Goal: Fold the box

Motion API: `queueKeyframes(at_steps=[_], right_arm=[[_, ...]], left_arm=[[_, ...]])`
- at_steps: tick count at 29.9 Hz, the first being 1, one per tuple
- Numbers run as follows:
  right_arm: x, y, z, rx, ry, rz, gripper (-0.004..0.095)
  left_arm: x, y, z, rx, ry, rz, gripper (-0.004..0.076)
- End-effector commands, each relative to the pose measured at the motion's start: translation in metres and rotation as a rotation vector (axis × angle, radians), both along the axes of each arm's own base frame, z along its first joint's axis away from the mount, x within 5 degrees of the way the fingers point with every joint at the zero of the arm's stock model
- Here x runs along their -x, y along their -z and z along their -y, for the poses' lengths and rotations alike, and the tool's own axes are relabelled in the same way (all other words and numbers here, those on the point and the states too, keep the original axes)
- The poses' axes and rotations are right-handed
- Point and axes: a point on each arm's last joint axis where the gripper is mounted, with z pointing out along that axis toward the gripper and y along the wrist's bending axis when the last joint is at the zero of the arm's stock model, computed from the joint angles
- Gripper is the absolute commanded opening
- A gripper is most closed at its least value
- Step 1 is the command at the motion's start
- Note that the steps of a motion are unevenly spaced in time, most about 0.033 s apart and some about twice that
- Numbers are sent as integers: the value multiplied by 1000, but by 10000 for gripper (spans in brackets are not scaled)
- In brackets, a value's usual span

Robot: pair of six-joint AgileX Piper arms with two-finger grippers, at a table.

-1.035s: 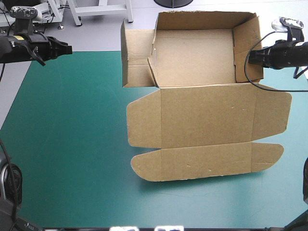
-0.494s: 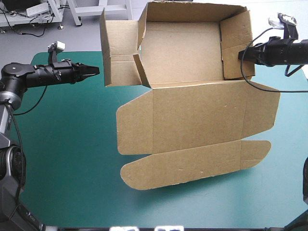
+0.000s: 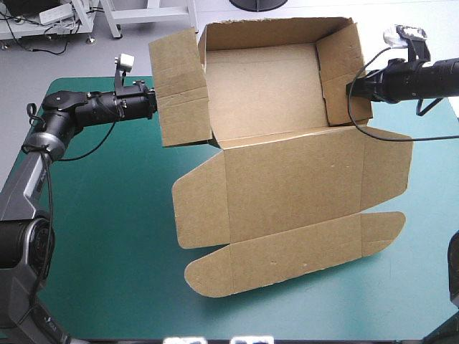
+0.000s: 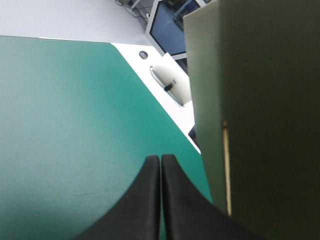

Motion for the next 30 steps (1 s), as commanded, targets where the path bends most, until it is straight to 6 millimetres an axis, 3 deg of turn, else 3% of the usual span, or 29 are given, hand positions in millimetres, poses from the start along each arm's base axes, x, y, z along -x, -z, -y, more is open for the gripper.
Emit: queueKeyframes(at_steps=[1,8,19,30], right_arm=[[13,-29,-4,-45,27,96,-21],[12,-27,-2,-28,46,92,-21],[11,-26,0,-18,61,88,-21],[11,-26,-1,-21,61,85,-21]], left_arm=[[26,-46,11,135,96,87,-6],[40,-62,22,136,131,108,-6],[62,-86,22,145,134,128,-6],[64,-84,22,106,131,102,-6]])
